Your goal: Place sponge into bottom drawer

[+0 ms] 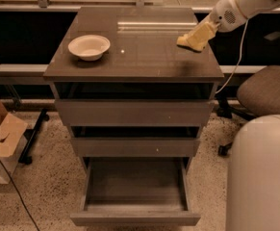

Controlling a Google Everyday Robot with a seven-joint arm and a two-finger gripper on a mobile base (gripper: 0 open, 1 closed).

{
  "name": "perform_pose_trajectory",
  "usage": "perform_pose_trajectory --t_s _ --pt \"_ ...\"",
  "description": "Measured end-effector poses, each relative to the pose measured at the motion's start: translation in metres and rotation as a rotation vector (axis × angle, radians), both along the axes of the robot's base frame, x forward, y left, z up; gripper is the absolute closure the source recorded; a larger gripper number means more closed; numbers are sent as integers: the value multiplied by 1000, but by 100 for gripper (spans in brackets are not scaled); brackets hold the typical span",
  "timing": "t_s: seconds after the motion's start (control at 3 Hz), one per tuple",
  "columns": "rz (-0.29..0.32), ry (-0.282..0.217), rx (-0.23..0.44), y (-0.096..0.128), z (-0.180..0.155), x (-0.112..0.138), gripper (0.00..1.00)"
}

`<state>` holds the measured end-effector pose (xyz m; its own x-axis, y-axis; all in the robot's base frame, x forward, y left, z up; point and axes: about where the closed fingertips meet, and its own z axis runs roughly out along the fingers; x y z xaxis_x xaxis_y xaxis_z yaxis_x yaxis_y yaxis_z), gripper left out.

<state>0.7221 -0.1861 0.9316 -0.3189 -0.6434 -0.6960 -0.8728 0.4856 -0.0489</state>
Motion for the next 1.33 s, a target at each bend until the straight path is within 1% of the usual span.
perform_pose_trajectory --t_s 0.33,0.67,1.0,1.33 --pt "14 -76 12 -2 52 -48 100" --pt "21 -116 45 14 95 -126 100" --pt "44 -30 8 42 58 -177 100" --pt "53 -3 2 44 44 -176 100"
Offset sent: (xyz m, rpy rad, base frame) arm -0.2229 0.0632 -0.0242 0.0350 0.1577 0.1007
